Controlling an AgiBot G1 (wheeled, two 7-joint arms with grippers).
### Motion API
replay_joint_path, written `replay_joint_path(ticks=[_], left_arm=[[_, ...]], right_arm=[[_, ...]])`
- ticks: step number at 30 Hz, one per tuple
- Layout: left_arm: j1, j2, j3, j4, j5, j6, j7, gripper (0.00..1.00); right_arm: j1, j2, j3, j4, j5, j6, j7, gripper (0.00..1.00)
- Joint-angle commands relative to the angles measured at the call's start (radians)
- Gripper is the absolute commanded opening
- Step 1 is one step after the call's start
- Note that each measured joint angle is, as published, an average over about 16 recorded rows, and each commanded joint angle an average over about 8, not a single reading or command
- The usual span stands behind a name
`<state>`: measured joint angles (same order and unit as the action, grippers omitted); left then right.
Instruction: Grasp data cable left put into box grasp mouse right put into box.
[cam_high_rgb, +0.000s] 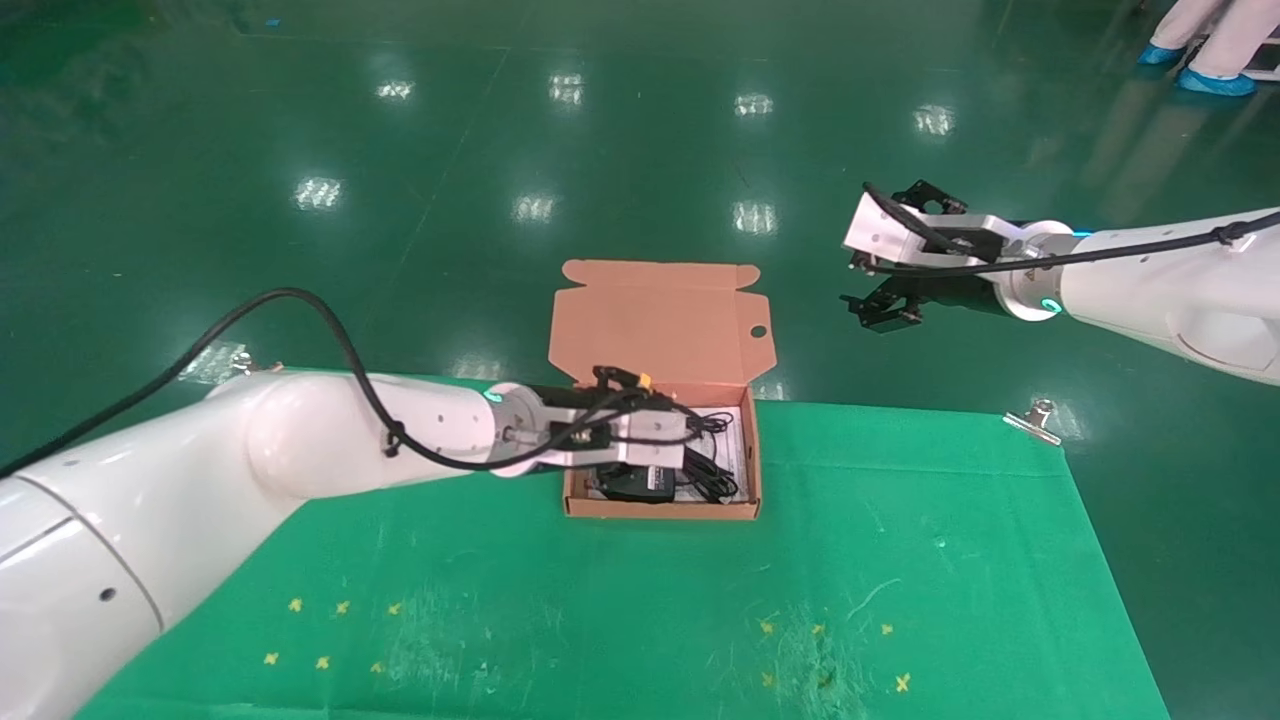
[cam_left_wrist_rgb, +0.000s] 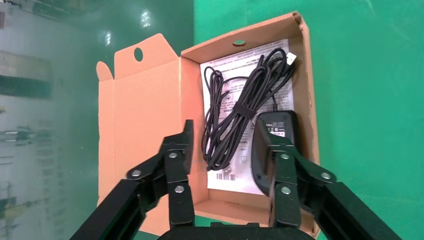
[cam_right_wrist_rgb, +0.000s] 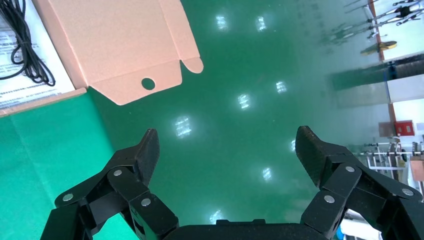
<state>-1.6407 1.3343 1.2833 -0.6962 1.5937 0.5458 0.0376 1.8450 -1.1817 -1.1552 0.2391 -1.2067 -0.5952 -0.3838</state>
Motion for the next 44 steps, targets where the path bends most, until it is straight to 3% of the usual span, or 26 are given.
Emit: replay_joint_path(ticks=[1,9,14,35,44], left_arm=[[-0.003,-0.008,0.0,-0.009,-0.002,-0.004,-0.005,1.0],[-0.096,-0.059,-0.051,-0.031,-0.009,-0.069,-0.02,1.0],[-0.09,-0.099,-0.105,-0.063,-0.051,-0.045,-0.03,1.0],[0.17,-0.347,-0.462,-0.271,-0.373,0.35,-0.108,1.0],[0.254,-0.426,-0.576,-0.338,-0.476,0.476,-0.132,1.0]], right_arm=[[0.001,0.001,0.002,0.0,0.002,0.001,0.001,1.0],[0.055,0.016,0.009,0.038,-0.003,0.027,-0.037,1.0],[0.043,0.035,0.034,0.075,0.008,0.004,-0.028,1.0],[-0.269,0.241,0.357,0.447,0.188,-0.343,0.202,1.0],[-0.371,0.307,0.462,0.568,0.246,-0.456,0.277,1.0]])
